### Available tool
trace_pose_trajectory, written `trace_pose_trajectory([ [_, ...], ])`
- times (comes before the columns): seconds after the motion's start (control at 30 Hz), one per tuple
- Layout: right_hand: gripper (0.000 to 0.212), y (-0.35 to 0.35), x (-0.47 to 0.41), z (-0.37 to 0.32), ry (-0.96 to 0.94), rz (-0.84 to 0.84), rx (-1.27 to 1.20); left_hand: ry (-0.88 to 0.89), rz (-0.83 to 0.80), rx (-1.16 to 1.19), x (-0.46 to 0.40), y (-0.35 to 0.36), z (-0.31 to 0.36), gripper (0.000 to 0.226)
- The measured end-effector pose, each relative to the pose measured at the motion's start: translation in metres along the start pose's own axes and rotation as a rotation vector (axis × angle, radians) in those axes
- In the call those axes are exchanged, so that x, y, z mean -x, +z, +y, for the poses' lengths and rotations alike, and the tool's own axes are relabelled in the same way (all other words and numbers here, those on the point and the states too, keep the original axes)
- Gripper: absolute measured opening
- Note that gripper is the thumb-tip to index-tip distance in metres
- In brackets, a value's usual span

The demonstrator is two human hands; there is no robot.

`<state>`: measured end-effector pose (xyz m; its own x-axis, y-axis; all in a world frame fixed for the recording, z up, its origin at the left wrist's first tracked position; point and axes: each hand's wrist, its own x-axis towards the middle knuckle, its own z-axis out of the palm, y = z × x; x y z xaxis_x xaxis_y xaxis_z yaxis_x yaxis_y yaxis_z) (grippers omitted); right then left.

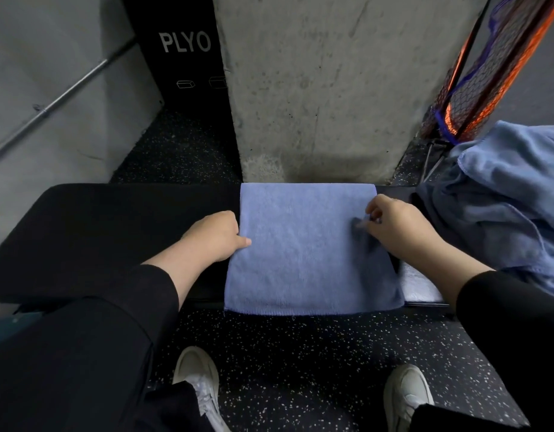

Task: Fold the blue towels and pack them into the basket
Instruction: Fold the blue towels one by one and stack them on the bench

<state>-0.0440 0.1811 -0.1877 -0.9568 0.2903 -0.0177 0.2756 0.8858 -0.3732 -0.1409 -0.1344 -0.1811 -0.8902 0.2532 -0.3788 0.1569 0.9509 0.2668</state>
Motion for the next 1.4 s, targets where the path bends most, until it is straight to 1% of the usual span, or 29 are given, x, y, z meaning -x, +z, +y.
trace_pose_trajectory([
  [0.07,0.019,-0.003,0.009,0.002,-0.111,0.038,0.087,0.096,0.115,-0.009,0.006,0.003,-0.002,0.026],
  [0.1,0.019,-0.005,0.014,0.003,-0.195,0.039,0.085,0.174,0.159,-0.028,0.009,0.006,-0.003,0.025],
  [0.13,0.022,-0.008,0.021,0.003,-0.293,0.008,0.056,0.266,0.188,-0.055,0.015,0.008,-0.002,0.023],
  [0.2,0.031,-0.010,0.040,0.006,-0.475,-0.116,0.018,0.471,0.187,-0.097,0.028,0.016,-0.003,0.021],
  [0.27,0.042,-0.007,0.061,0.015,-0.584,-0.230,0.097,0.634,0.144,-0.198,0.043,0.026,-0.007,0.024],
  [0.3,0.047,-0.005,0.070,0.021,-0.603,-0.264,0.146,0.683,0.132,-0.260,0.051,0.030,-0.011,0.030],
  [0.37,0.050,-0.004,0.085,0.034,-0.614,-0.287,0.200,0.721,0.134,-0.312,0.064,0.038,-0.024,0.048],
  [0.43,0.044,-0.003,0.095,0.044,-0.637,-0.246,0.206,0.730,0.156,-0.343,0.075,0.043,-0.037,0.066],
  [0.5,0.036,-0.003,0.102,0.052,-0.625,-0.201,0.165,0.748,0.206,-0.399,0.081,0.049,-0.045,0.073],
  [0.57,0.030,-0.003,0.107,0.056,-0.584,-0.178,0.107,0.746,0.251,-0.405,0.084,0.054,-0.046,0.064],
  [0.67,0.011,-0.004,0.107,0.054,-0.553,-0.111,0.066,0.764,0.288,-0.346,0.085,0.050,-0.043,0.041],
  [0.7,0.006,-0.005,0.105,0.053,-0.542,-0.100,0.063,0.764,0.284,-0.330,0.085,0.048,-0.043,0.034],
  [0.77,0.004,-0.009,0.100,0.047,-0.499,-0.118,0.032,0.718,0.243,-0.257,0.084,0.040,-0.042,0.024],
  [0.87,0.011,-0.019,0.098,0.037,-0.383,-0.177,-0.060,0.586,0.154,-0.062,0.083,0.032,-0.041,0.024],
  [0.93,0.018,-0.030,0.097,0.029,-0.327,-0.221,-0.090,0.544,0.061,0.049,0.085,0.025,-0.038,0.024],
  [1.0,0.021,-0.041,0.100,0.022,-0.278,-0.249,-0.130,0.458,-0.033,0.180,0.089,0.013,-0.038,0.019],
  [1.1,0.027,-0.051,0.103,0.013,-0.224,-0.271,-0.130,0.390,-0.124,0.254,0.092,-0.002,-0.040,0.030],
  [1.17,0.025,-0.056,0.105,0.008,-0.213,-0.322,-0.139,0.365,-0.252,0.356,0.097,-0.008,-0.039,0.025],
  [1.27,0.020,-0.061,0.104,0.002,-0.183,-0.440,-0.180,0.232,-0.482,0.500,0.103,-0.012,-0.039,0.021],
  [1.3,0.019,-0.063,0.105,-0.002,-0.170,-0.468,-0.207,0.214,-0.534,0.521,0.105,-0.012,-0.039,0.020],
  [1.33,0.019,-0.065,0.104,-0.005,-0.158,-0.473,-0.237,0.210,-0.544,0.543,0.106,-0.013,-0.037,0.019],
  [1.37,0.021,-0.065,0.101,-0.006,-0.142,-0.452,-0.265,0.207,-0.504,0.586,0.104,-0.014,-0.036,0.018],
  [1.4,0.022,-0.065,0.098,-0.007,-0.121,-0.415,-0.292,0.205,-0.418,0.637,0.101,-0.014,-0.034,0.018],
])
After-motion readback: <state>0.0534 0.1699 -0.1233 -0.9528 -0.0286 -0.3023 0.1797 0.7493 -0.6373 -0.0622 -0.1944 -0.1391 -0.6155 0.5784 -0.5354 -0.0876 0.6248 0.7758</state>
